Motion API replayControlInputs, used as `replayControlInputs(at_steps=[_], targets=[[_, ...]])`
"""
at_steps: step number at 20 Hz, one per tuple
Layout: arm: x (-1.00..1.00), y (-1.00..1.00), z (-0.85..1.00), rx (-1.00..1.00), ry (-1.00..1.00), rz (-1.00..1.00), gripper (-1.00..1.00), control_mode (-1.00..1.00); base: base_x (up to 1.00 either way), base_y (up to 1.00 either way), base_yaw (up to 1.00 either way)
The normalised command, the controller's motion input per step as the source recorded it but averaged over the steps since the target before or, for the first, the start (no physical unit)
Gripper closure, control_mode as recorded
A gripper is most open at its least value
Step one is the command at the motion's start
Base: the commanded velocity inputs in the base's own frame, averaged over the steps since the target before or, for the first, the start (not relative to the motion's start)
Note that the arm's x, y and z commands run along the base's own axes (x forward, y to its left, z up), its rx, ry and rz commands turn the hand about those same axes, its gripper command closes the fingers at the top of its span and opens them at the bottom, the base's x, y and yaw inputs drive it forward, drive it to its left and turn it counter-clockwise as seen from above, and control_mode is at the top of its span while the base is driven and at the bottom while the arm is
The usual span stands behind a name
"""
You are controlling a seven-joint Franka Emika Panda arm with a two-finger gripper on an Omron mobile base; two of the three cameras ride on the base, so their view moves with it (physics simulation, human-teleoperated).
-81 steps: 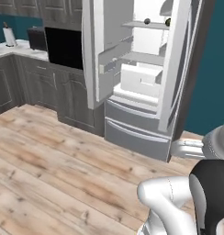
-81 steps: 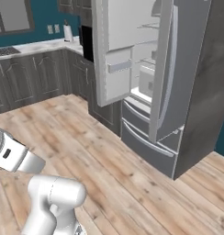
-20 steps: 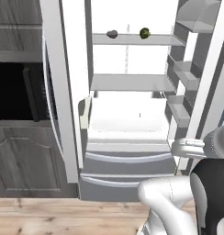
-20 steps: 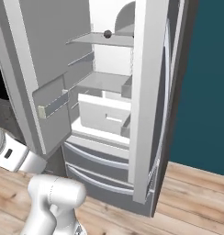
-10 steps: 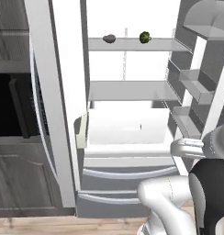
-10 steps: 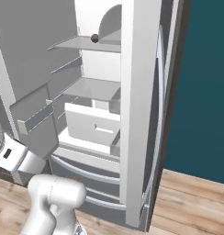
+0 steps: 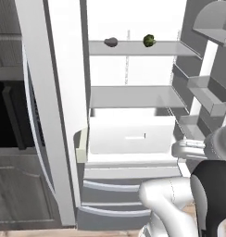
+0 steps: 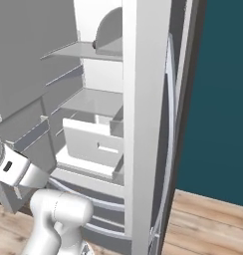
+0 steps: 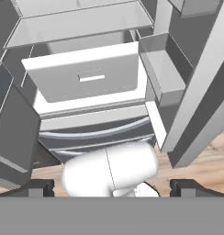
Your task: Gather the eggplant and broccoli from the fridge and place them on a tray on the dining counter. Then gather the chicken drumsticks from the fridge and place them on the other tray.
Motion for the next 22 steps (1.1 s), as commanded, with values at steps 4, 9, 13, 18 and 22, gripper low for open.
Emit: replayControlInputs(at_steps=[4,9,13,18,22], targets=[[0.0,0.0,0.0,0.0,0.0,0.0,-1.0,1.0,0.51,0.05,0.0],[0.0,0.0,0.0,0.0,0.0,0.0,-1.0,1.0,0.54,0.26,-0.07],[0.0,0.0,0.0,0.0,0.0,0.0,-1.0,1.0,0.48,0.25,-0.09],[0.0,0.0,0.0,0.0,0.0,0.0,-1.0,1.0,0.38,0.02,-0.05],[0.0,0.0,0.0,0.0,0.0,0.0,-1.0,1.0,0.44,0.02,-0.04]])
